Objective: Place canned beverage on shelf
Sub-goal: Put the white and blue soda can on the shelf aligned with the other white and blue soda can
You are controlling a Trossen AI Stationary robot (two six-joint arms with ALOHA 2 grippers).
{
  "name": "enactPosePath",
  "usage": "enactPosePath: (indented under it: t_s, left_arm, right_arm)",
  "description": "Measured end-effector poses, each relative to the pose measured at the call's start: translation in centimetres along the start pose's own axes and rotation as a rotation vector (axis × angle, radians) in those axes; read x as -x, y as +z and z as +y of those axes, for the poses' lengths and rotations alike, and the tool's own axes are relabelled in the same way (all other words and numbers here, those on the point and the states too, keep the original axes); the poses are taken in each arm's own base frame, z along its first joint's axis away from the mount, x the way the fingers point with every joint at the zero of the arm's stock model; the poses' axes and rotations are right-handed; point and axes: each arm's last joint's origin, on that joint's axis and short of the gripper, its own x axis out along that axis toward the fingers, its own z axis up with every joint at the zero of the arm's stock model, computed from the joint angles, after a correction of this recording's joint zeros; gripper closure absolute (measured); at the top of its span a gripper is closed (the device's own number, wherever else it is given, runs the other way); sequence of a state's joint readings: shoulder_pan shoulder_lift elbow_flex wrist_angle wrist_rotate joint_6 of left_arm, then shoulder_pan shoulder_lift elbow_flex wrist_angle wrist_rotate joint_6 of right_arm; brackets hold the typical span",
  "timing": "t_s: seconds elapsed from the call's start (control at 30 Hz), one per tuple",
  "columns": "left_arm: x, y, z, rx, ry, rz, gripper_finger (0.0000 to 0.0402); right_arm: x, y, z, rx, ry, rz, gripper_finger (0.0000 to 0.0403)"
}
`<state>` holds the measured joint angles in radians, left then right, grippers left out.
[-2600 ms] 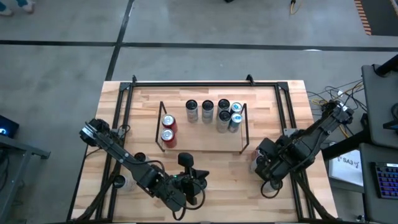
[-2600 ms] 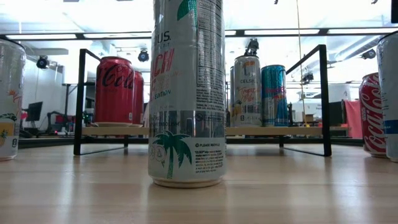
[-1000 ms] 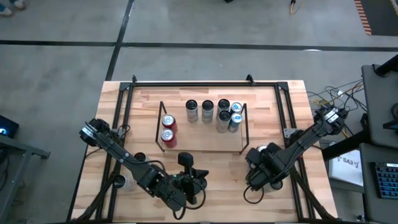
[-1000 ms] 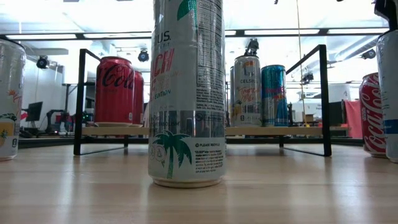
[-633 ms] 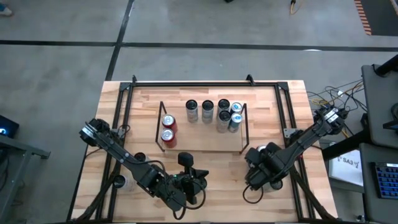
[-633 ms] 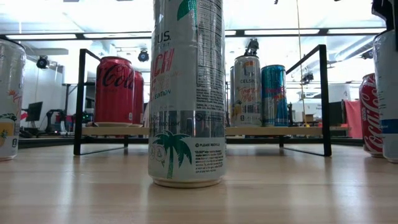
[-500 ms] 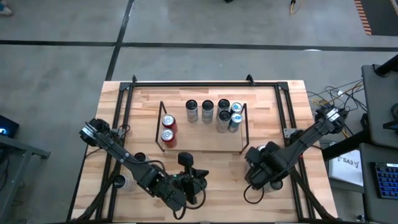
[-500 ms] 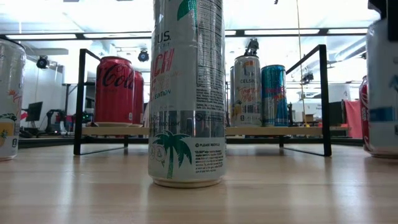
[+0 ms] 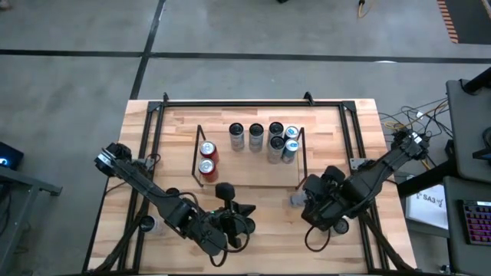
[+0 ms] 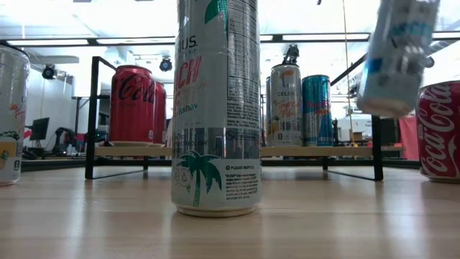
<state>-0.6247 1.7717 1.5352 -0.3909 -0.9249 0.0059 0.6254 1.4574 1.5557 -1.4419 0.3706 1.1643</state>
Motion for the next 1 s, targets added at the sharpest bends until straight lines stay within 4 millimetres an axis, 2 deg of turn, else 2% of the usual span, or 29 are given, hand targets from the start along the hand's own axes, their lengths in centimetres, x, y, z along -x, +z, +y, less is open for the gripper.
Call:
enactPosePath:
  t_s: [0.17, 0.27, 0.6, 0.73, 0.83, 1.0]
  left_arm:
    - [0.3, 0.2, 1.5, -0.007, 0.015, 0.017, 0.0368]
    - [-0.3, 0.1, 2.2, -0.006, 0.032, 0.029, 0.0334]
    - [-3.8, -0.8, 3.7, 0.007, 0.109, 0.094, 0.0176]
    - [-5.2, -1.1, 4.1, 0.021, 0.138, 0.108, 0.0126]
    - [-5.7, -1.0, 4.6, 0.051, 0.155, 0.095, 0.0108]
    - [-6.3, -1.1, 4.9, 0.065, 0.162, 0.096, 0.0103]
  right_arm:
    - [1.6, 0.8, -0.2, 0.012, 0.023, -0.088, 0.0149]
    - [2.4, 1.2, -0.3, 0.018, 0.025, -0.148, 0.0149]
    - [4.2, 2.8, -0.2, 0.091, 0.006, -0.382, 0.0149]
    - [4.5, 3.4, 0.4, 0.115, 0.022, -0.474, 0.0149]
    - [4.4, 3.9, 0.8, 0.141, 0.016, -0.517, 0.0149]
    - [3.9, 4.8, 1.3, 0.151, -0.012, -0.572, 0.0149]
